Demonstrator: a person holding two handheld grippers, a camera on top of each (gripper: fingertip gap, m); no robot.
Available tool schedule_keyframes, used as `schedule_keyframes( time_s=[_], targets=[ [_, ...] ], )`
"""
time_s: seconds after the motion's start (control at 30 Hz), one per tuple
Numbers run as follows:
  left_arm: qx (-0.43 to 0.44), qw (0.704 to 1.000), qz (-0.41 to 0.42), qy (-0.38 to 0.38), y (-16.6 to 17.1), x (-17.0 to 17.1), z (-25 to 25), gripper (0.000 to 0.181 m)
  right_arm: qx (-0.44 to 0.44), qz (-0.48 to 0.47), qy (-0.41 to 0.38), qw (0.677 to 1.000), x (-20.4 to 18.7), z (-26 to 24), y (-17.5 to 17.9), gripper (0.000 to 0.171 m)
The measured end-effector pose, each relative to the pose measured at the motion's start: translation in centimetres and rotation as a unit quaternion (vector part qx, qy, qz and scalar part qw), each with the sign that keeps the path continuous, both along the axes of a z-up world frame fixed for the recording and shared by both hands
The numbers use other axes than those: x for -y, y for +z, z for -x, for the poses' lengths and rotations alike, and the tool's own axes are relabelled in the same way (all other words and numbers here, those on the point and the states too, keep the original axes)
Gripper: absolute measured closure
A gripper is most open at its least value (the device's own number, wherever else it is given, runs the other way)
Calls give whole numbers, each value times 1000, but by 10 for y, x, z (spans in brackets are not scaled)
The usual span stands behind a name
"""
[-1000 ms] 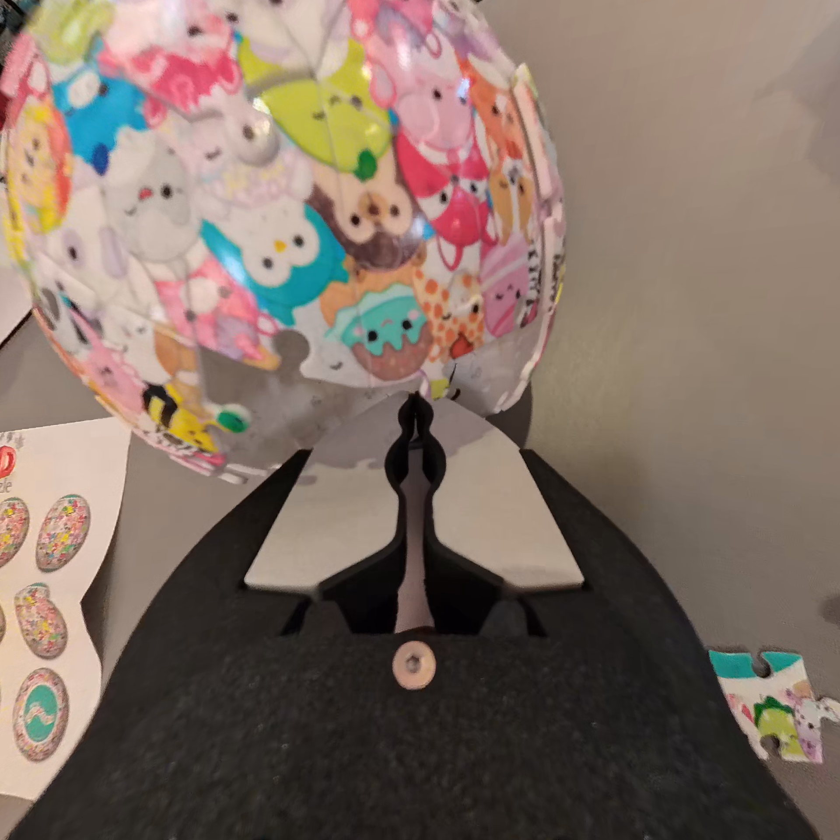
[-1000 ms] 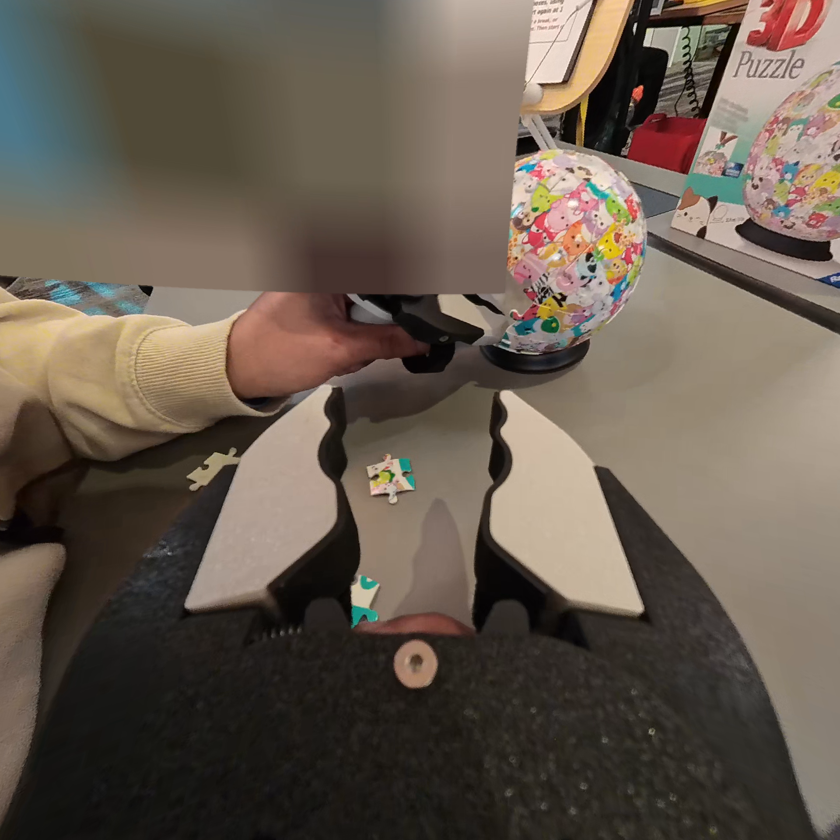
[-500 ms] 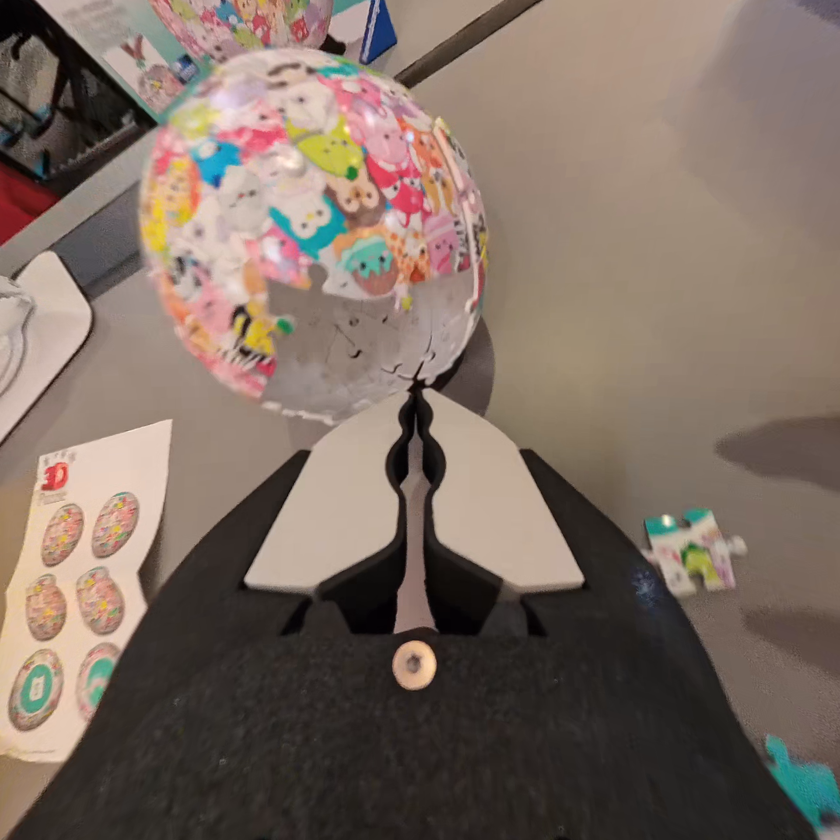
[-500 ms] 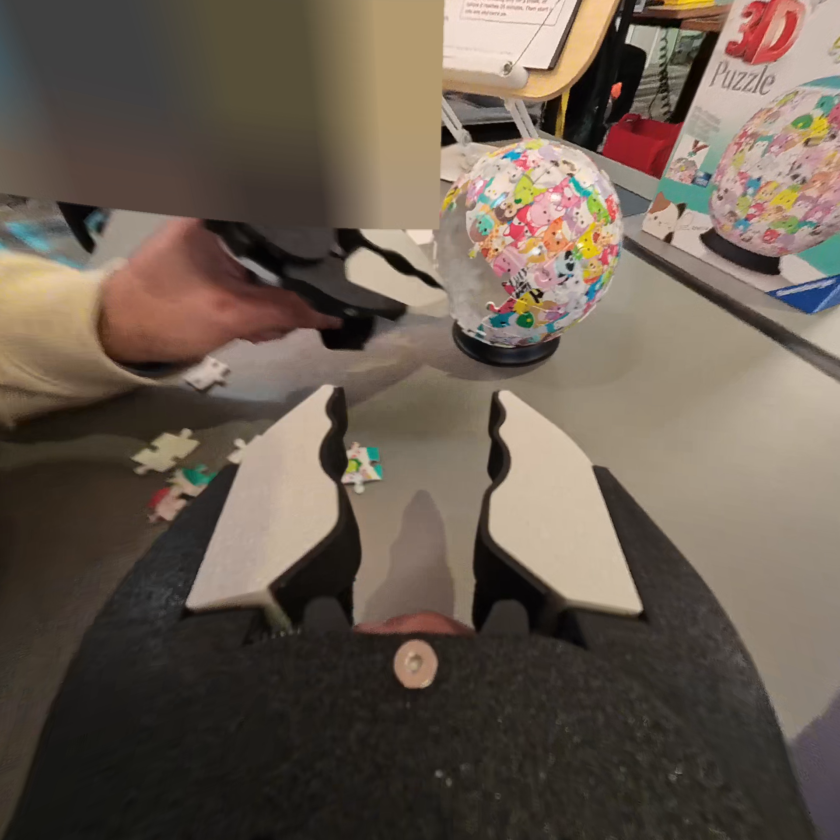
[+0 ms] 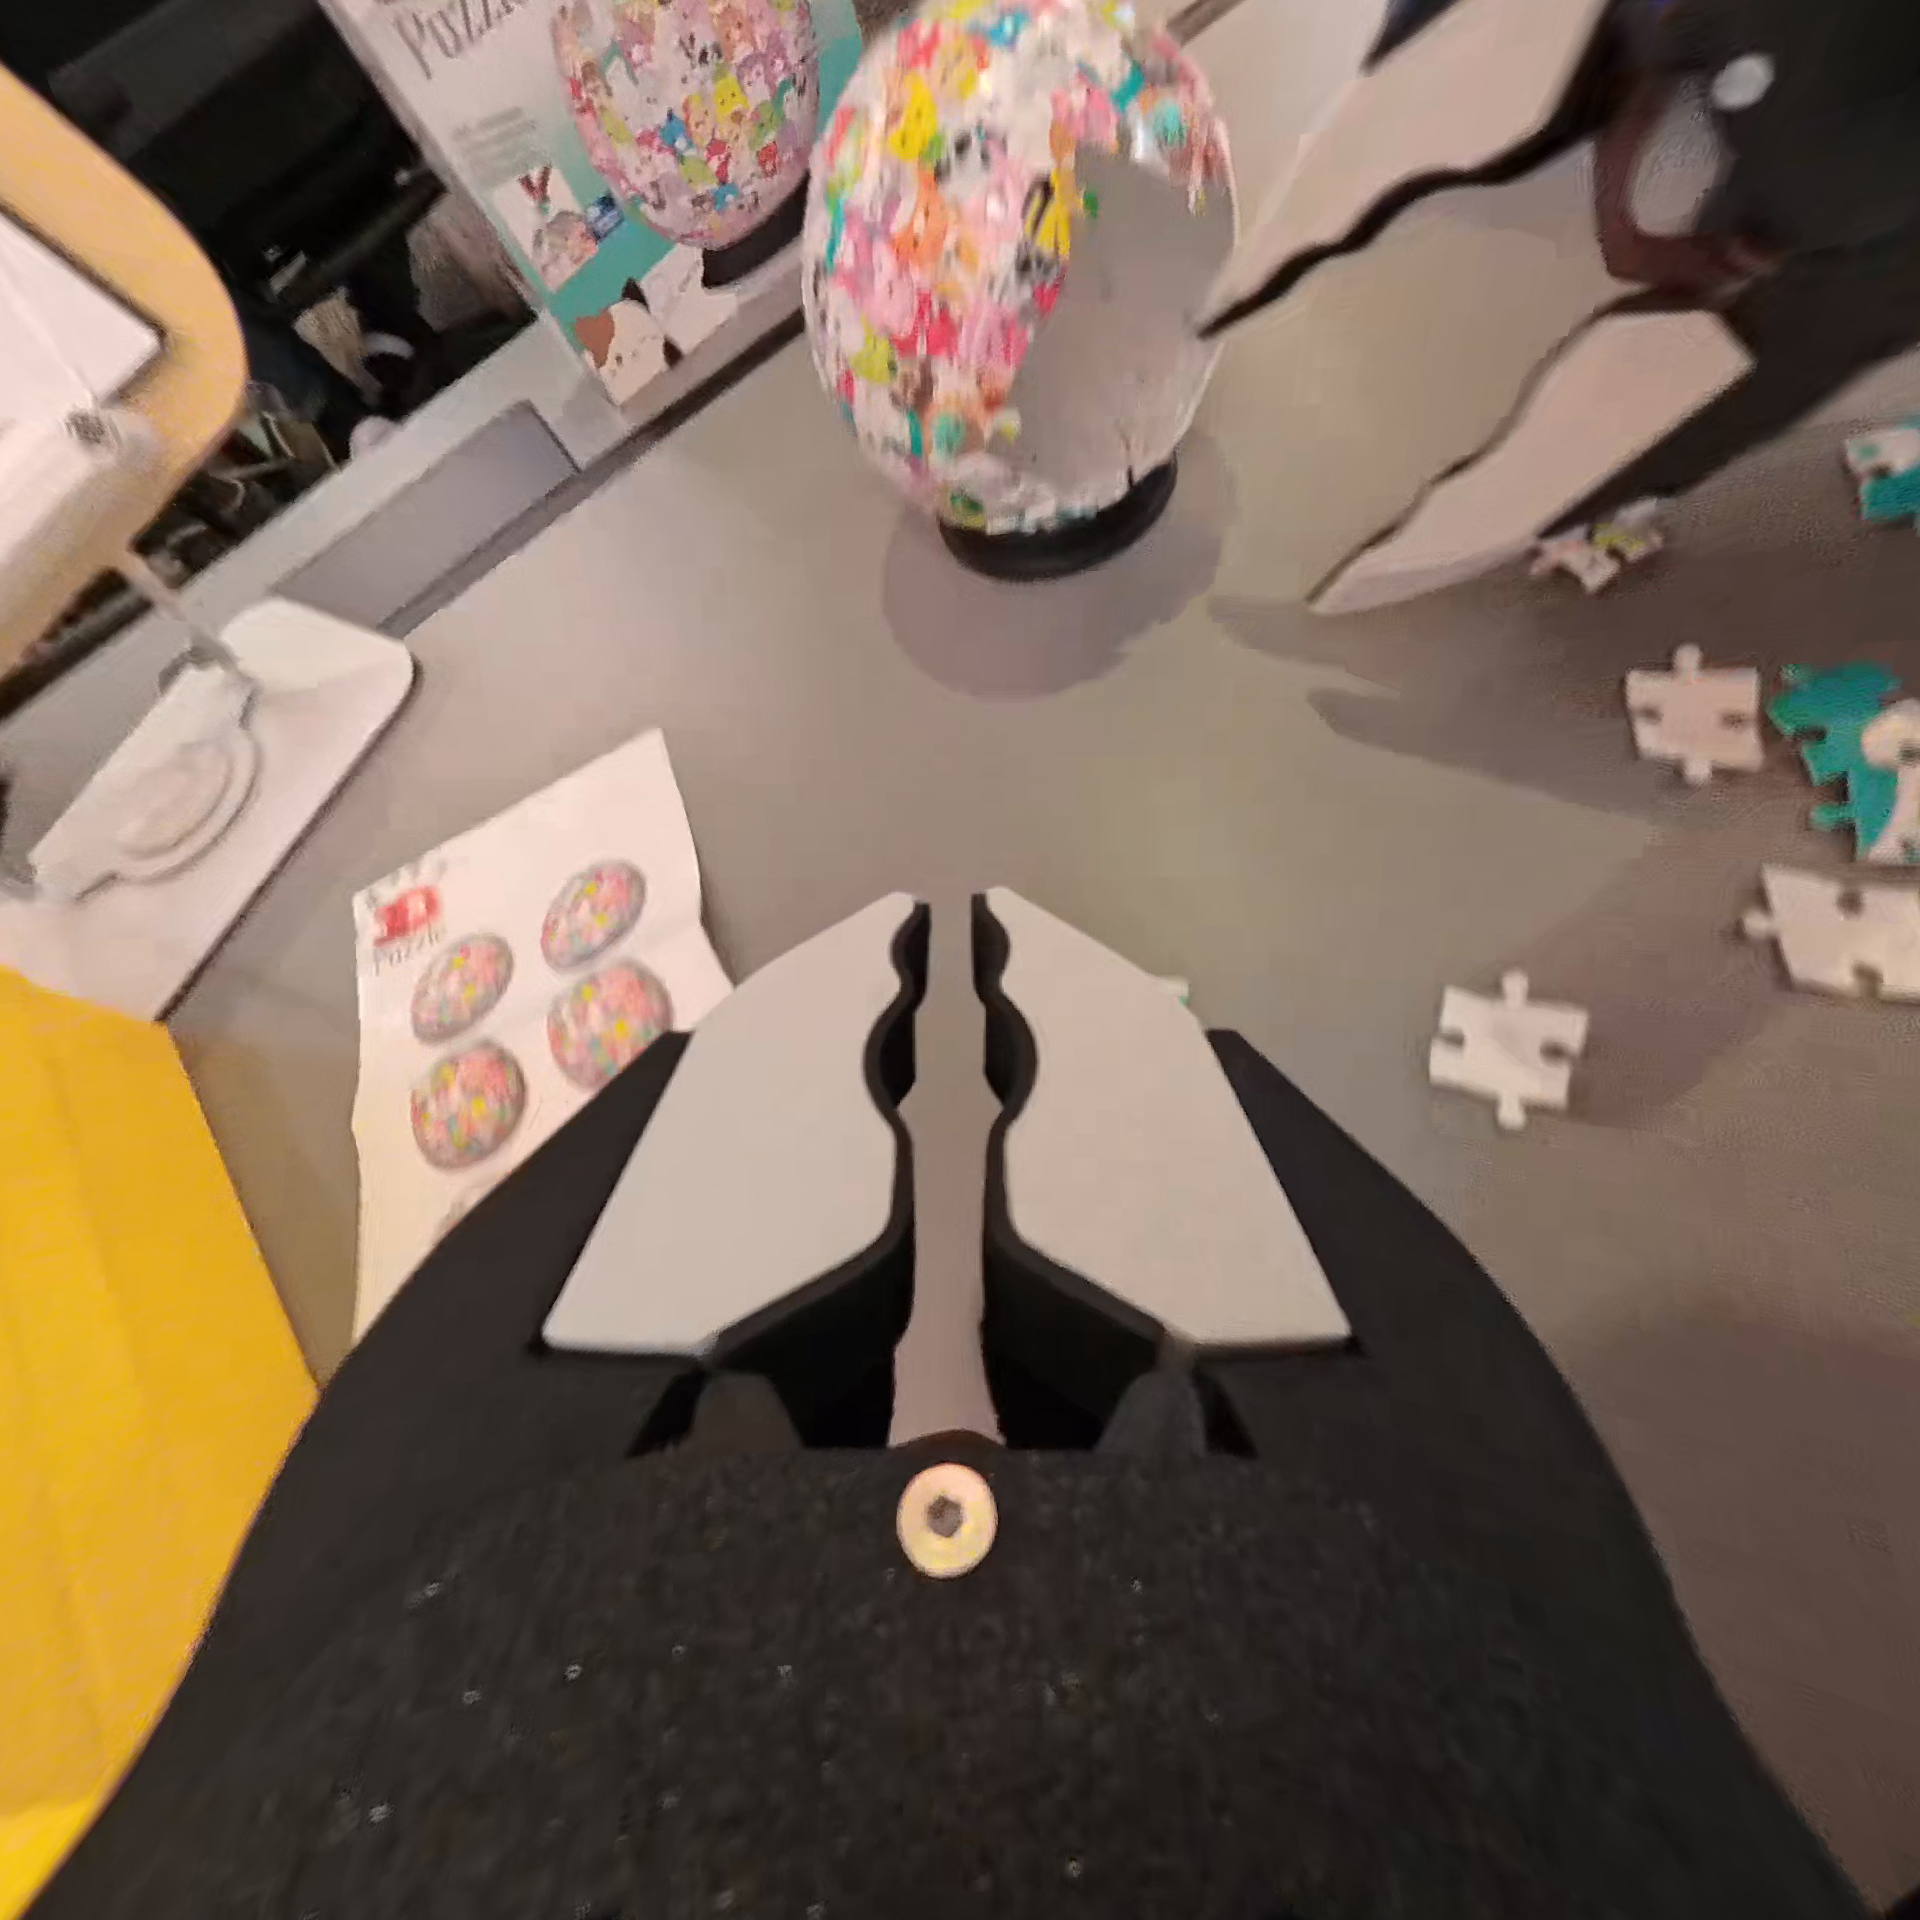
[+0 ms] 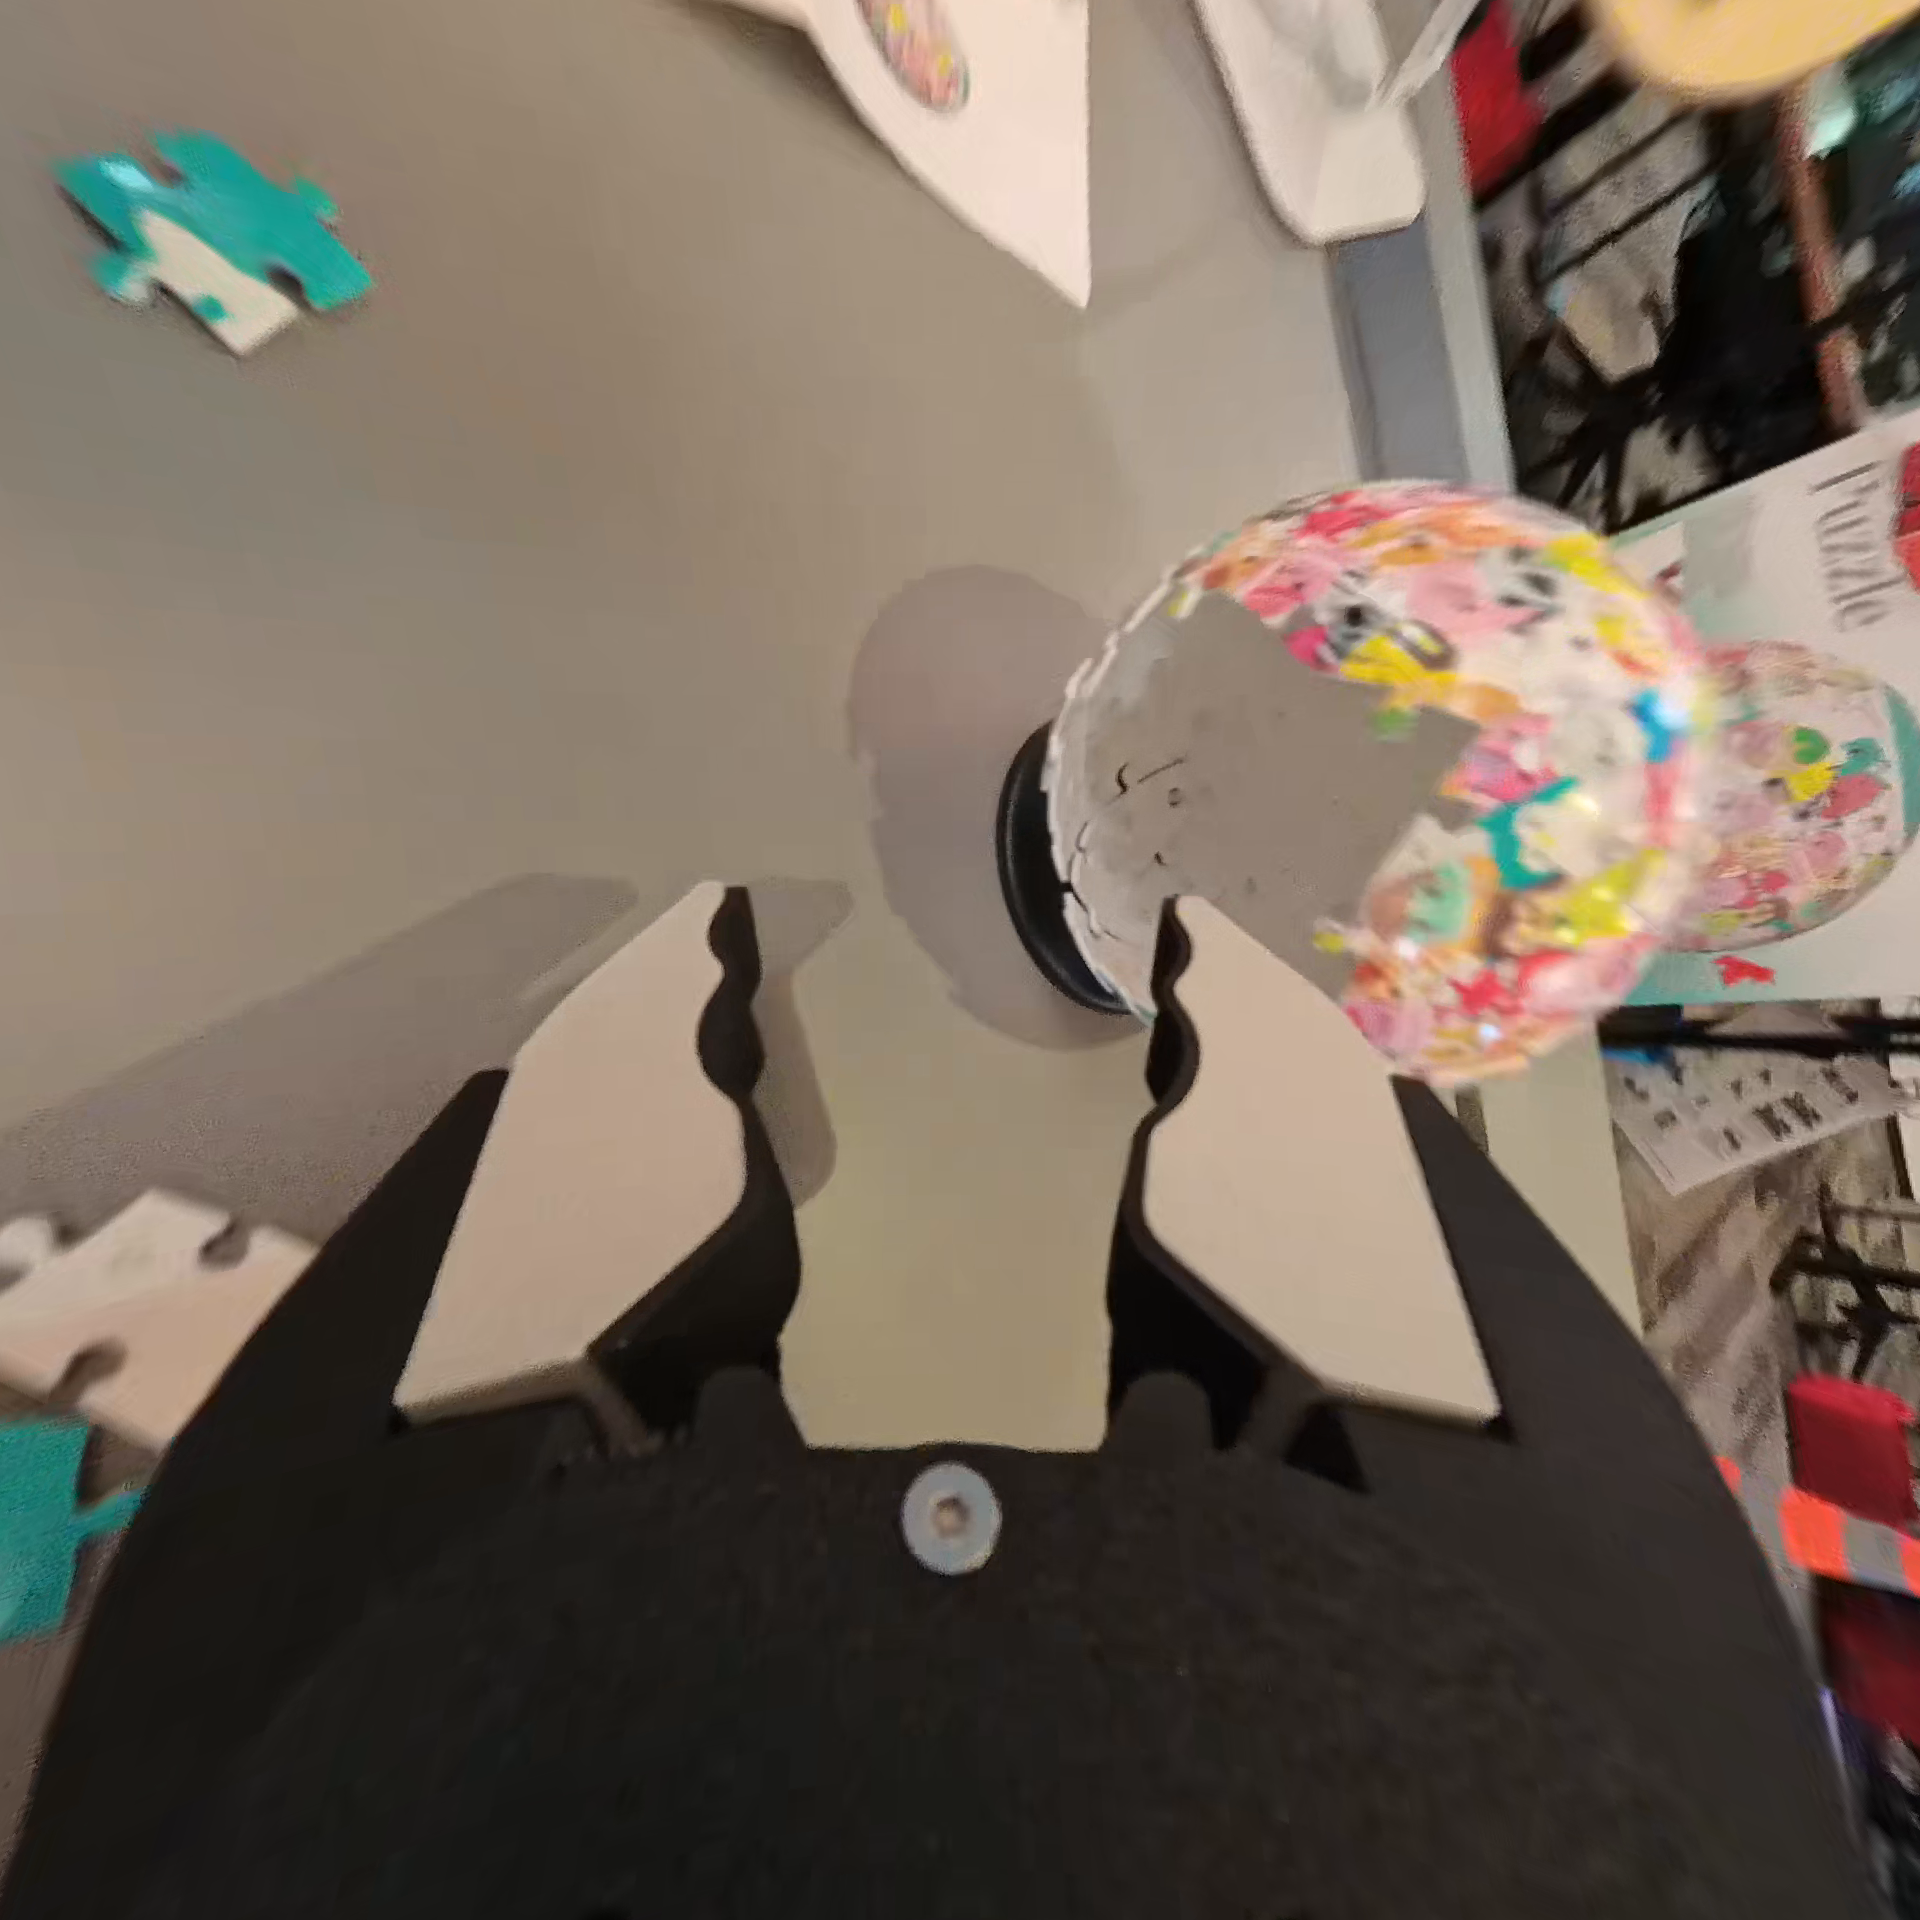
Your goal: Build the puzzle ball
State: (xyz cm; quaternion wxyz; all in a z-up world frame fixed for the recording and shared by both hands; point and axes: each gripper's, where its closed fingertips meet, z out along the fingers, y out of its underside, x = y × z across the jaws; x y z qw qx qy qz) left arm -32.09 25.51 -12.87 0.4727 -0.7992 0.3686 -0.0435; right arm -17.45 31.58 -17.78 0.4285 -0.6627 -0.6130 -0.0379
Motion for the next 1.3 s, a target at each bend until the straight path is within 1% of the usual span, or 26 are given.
schedule_keyframes(
  time_s=[0.03,0.07,0.13,0.17,0.27,0.33,0.4,0.43,0.6,0.67,0.7,0.9,1.3],
  targets=[
    [4,1000,8,4,-6,8,8,172,20,6,-14,1000,-6,4,-8,95],
    [15,1000,18,9,-12,15,16,169,36,11,-29,999,-11,7,-15,94],
    [62,997,43,13,-19,25,26,159,64,25,-49,996,-18,10,-25,97],
    [89,995,54,12,-20,28,31,159,74,35,-58,995,-21,11,-29,97],
    [159,985,72,10,-17,29,47,157,91,64,-83,990,-29,12,-32,107],
    [207,975,75,7,-11,27,55,157,109,73,-95,987,-34,10,-31,101],
    [253,965,74,5,-4,24,61,157,126,89,-106,982,-36,9,-32,101],
    [269,960,74,6,-3,23,65,157,134,93,-114,980,-38,8,-33,104],
    [274,959,61,36,-5,15,84,157,146,78,-153,974,-49,7,-35,123],
    [284,956,63,39,-6,14,86,157,153,77,-171,970,-53,4,-39,139],
    [290,954,67,39,-7,14,86,157,152,76,-174,970,-53,4,-40,141],
    [307,947,85,32,-12,15,84,157,155,74,-184,968,-55,0,-40,143],
    [290,954,72,33,-7,17,81,157,164,58,-202,964,-57,0,-41,148]
  ],
)
